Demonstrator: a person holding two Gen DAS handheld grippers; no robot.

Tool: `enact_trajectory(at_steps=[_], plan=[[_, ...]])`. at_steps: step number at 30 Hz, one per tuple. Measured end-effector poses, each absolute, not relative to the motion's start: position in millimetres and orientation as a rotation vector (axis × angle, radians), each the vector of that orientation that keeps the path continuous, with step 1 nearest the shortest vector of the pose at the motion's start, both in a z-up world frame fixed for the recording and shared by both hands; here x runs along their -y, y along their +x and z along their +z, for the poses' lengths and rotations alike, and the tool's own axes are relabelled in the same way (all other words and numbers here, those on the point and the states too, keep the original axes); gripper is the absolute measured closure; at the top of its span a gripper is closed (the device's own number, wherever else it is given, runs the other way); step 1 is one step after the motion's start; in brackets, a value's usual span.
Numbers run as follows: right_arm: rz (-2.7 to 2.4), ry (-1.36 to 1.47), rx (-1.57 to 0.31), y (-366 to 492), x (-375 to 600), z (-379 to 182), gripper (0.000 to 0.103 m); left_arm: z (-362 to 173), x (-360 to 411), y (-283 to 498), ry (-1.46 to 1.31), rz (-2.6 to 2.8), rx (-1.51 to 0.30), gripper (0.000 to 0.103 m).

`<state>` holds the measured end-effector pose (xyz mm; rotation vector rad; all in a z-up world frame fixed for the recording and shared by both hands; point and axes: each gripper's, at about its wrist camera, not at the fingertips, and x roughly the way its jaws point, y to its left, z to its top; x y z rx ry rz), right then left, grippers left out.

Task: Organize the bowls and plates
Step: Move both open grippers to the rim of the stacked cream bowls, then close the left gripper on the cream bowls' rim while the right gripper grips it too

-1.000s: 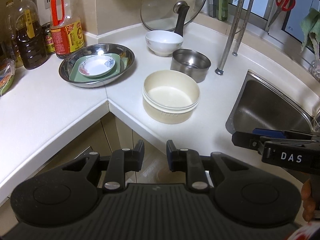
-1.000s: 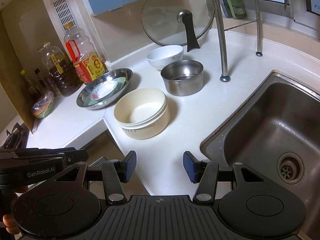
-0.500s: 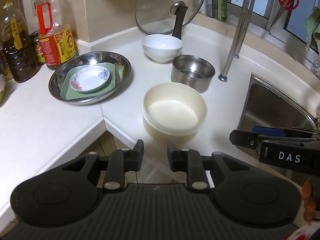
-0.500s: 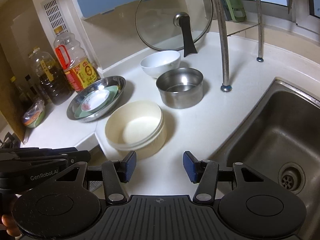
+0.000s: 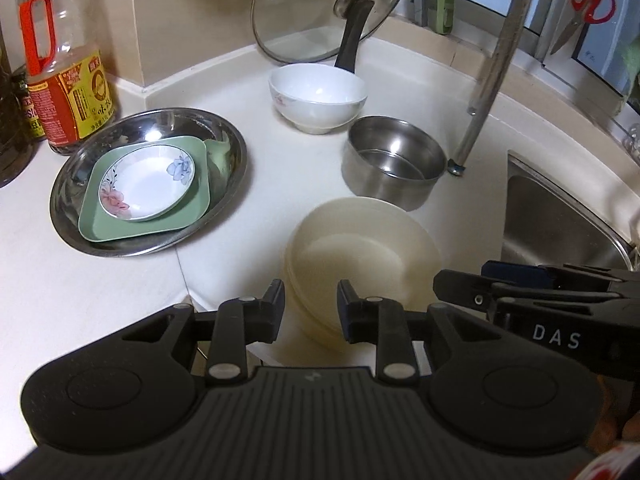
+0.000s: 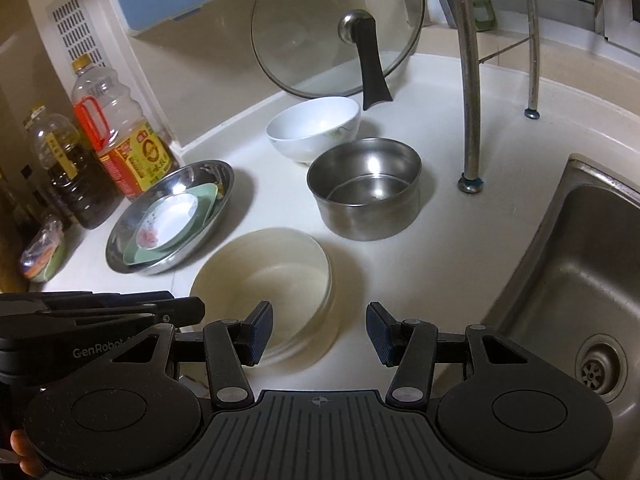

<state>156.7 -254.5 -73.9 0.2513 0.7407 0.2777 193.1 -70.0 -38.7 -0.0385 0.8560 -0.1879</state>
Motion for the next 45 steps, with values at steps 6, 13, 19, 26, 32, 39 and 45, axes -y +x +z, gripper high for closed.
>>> enact_trajectory(at_steps=[6,13,19,26,32,39,45], plan=[[0.258,0.263,-0.764,172,250,-84,0.051,-48,64,212,-0.050,-0.203,-0.885,0.078],[0.246,0.263,-0.776,179,244,-91,0.051,-56,65,224,-0.041,-0.214,-0.902,0.078],[0.250,0.260,-0.772,179,240,-94,0.056,-63,64,230,-0.051,-0.226,-0.921,0.079],[0.248,0.259,-0.777,181,238,-98,0.074,-67,66,233,-0.049,-0.228,-0.929,0.087],[0.242,0.249,-0.774,182,239,-98,0.082,-66,67,232,-0.030,-0.230,-0.928,0.088],[0.245,0.210,-0.762,180,237,-90,0.086,-57,69,226,-0.008,-0.229,-0.908,0.089],[0.264,0.195,-0.752,184,237,-81,0.086,-48,68,225,-0.005,-0.222,-0.889,0.089]])
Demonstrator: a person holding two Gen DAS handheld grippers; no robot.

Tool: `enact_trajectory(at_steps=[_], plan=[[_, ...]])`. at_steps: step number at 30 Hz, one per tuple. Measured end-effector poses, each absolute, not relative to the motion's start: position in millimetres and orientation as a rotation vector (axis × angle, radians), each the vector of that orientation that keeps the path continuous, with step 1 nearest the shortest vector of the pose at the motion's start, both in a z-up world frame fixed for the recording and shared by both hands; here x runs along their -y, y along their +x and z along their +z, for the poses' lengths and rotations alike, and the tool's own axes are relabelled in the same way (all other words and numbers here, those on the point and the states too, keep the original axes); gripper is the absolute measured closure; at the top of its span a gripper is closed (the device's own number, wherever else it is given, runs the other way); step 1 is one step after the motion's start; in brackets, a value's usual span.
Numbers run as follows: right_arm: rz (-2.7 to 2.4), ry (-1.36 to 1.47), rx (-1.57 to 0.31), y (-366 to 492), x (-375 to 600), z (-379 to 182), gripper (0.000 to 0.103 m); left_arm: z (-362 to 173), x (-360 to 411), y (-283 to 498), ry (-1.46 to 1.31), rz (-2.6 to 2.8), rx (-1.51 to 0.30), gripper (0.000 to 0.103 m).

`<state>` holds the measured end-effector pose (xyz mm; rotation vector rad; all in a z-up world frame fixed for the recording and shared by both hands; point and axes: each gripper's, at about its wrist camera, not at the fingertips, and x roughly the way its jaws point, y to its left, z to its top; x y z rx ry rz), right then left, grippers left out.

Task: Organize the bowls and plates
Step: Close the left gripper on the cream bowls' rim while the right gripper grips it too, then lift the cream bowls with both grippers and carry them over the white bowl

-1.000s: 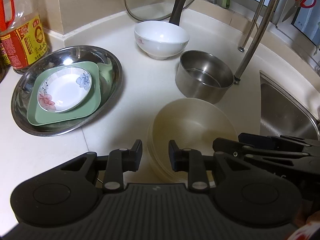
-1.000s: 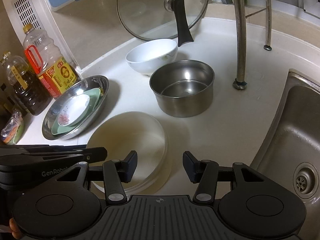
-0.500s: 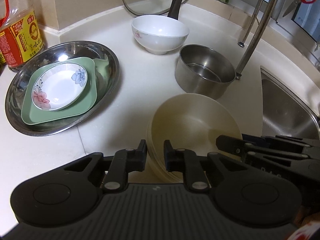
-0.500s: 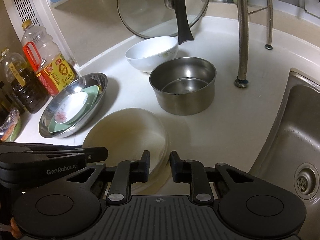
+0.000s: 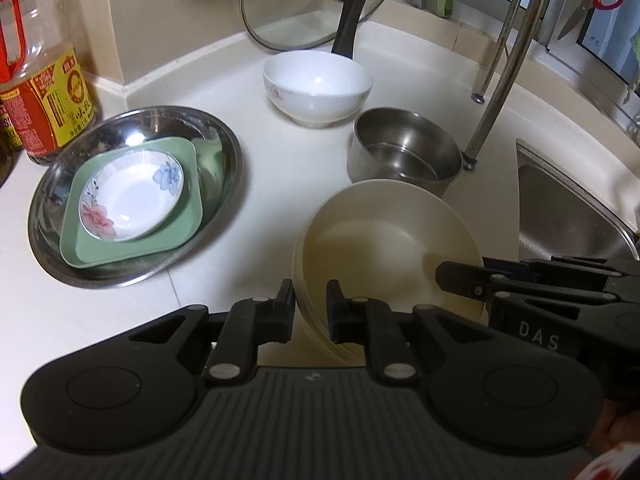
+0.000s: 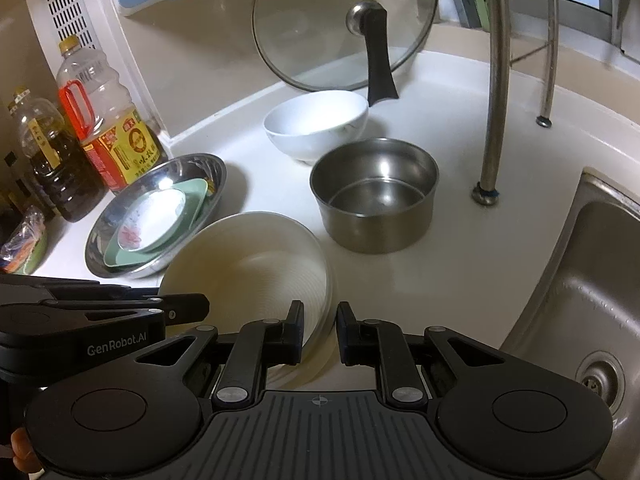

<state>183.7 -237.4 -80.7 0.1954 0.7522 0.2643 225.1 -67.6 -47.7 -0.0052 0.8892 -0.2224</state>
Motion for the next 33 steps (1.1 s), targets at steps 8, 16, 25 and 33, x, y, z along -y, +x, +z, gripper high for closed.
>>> enact_trajectory(at_steps=[8,16,25,33], plan=[[0.277,0.187,-0.728,194,234,-68,0.086,-34,65,235,-0.003,-0.216,-0.859,0.089],[0.275,0.177,-0.699,217,230,-53,0.086,-20,62,257,-0.005,-0.222,-0.827,0.089],[0.251,0.184,-0.673,250,230,-32,0.086,-2,57,292,-0.006,-0.247,-0.783,0.089],[0.215,0.172,-0.628,279,228,-12,0.086,14,59,326,0.007,-0.272,-0.739,0.089]])
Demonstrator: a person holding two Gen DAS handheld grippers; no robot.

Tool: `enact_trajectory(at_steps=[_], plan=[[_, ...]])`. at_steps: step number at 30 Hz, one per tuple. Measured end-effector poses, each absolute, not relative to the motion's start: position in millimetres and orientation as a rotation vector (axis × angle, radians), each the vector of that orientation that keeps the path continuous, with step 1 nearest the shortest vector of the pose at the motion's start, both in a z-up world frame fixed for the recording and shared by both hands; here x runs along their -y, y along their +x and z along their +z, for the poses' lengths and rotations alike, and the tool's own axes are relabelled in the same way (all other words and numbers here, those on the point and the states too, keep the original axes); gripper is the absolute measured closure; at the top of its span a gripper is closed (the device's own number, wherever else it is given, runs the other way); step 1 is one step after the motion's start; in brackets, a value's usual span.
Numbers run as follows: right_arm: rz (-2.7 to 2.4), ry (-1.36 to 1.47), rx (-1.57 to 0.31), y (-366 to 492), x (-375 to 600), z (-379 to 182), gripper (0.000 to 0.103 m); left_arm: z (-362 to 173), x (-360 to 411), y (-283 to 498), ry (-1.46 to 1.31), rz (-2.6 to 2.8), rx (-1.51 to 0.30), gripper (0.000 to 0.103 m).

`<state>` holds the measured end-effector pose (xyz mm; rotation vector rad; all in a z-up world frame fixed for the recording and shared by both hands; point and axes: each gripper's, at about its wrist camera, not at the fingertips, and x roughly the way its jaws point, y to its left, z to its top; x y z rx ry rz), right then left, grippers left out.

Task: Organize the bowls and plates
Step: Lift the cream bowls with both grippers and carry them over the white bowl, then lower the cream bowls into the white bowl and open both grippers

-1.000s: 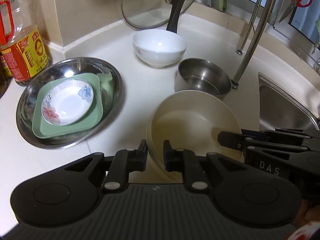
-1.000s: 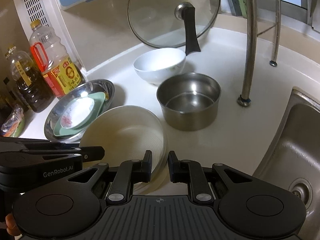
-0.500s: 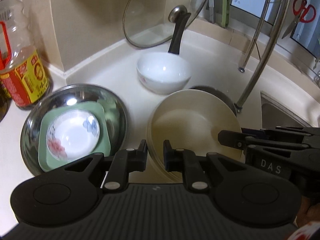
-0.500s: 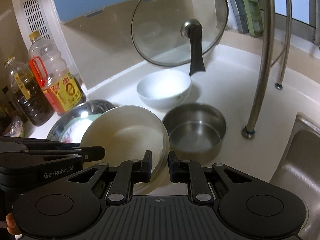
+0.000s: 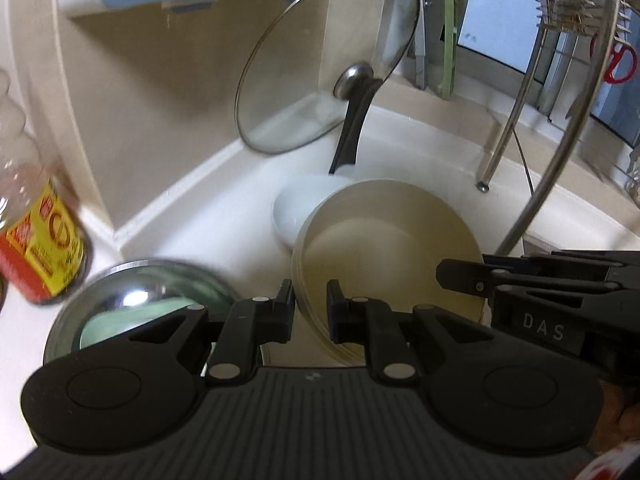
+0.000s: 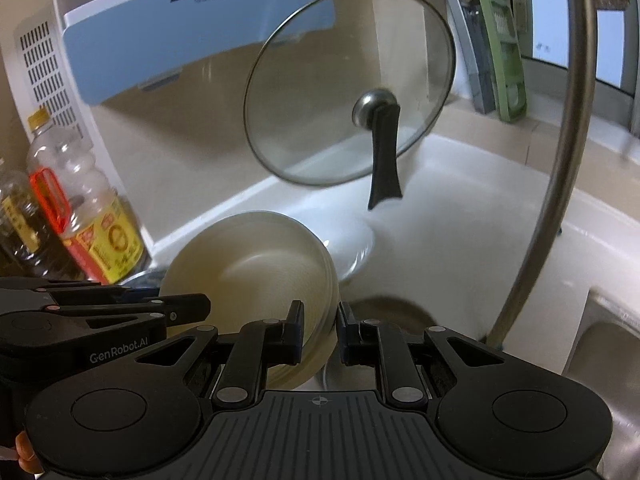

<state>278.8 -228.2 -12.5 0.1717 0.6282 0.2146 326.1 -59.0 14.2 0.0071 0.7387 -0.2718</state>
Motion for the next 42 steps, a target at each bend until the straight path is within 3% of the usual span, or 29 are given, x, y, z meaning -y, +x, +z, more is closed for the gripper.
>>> enact_trajectory(at_steps=[20,42], plan=[[0.176,0.192,-0.651,369,239,-8,0.086,8,65,425,0.005,-0.295,-0.759,0.089],[0.179,0.202,-0.737,411,243,-36,0.086,-21,71,458,0.007,-0.265,-0.850,0.089]])
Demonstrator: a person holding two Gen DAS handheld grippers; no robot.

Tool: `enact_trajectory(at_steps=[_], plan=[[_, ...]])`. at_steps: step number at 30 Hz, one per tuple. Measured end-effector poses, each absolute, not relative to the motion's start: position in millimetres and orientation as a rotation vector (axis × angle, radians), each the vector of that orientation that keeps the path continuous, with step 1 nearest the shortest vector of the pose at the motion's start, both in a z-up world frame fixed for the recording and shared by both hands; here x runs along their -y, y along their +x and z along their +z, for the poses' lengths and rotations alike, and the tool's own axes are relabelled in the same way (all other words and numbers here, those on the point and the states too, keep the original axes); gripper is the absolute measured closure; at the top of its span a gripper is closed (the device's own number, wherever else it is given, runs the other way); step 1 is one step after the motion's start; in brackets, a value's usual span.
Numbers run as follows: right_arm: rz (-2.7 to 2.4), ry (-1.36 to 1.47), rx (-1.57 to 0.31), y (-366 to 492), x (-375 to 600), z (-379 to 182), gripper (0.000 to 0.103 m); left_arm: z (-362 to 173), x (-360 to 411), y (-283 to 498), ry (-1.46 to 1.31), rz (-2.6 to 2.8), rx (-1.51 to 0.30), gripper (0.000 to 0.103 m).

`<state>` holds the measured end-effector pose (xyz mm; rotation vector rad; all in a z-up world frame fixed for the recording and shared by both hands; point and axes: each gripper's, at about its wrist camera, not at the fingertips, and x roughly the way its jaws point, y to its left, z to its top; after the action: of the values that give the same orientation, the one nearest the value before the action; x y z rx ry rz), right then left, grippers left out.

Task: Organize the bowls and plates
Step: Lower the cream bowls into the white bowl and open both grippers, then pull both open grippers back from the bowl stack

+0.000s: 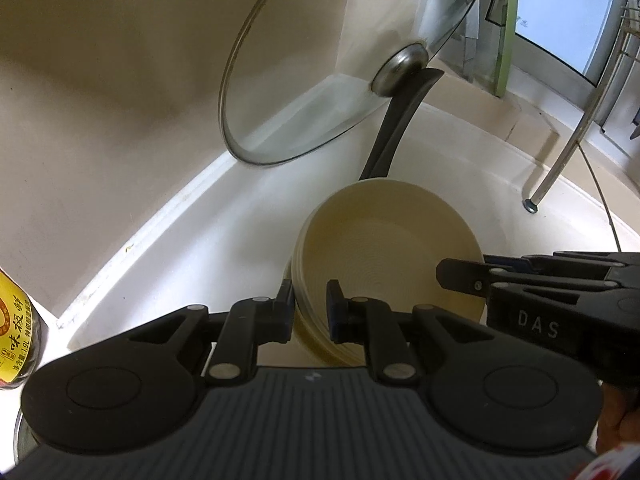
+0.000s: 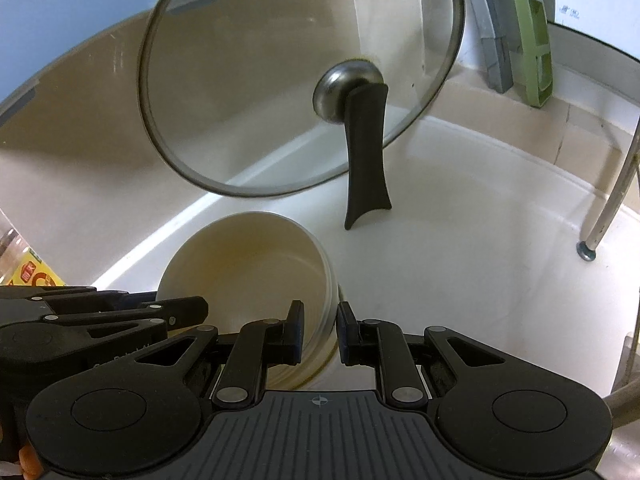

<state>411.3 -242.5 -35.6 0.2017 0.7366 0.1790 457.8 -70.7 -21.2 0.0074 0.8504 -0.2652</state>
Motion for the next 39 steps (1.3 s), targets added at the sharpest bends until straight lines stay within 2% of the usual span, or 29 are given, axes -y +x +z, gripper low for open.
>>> enact_trajectory(at_steps=[13,23,25,27,29,39], plan=[[0.173,0.211,-0.779,420,243,-43,0.086,-24,71,460,0.009,-0.268,-0.869,0.088],[0.156,0.224,-0.756,415,244,-39,0.085,-24,74,456,0.026,-0.268,-0.861,0.084],[0.160,0.224,-0.740,411,243,-37,0.081,-24,73,455,0.029,-0.265,-0.856,0.083],[0.166,0.226,-0.729,408,243,-35,0.064,-22,72,453,0.033,-0.261,-0.844,0.083],[0.173,0.233,-0.717,403,243,-33,0.059,-19,71,451,0.029,-0.260,-0.834,0.082],[0.180,0.280,-0.671,368,249,-26,0.054,3,61,417,0.016,-0.277,-0.780,0.079]])
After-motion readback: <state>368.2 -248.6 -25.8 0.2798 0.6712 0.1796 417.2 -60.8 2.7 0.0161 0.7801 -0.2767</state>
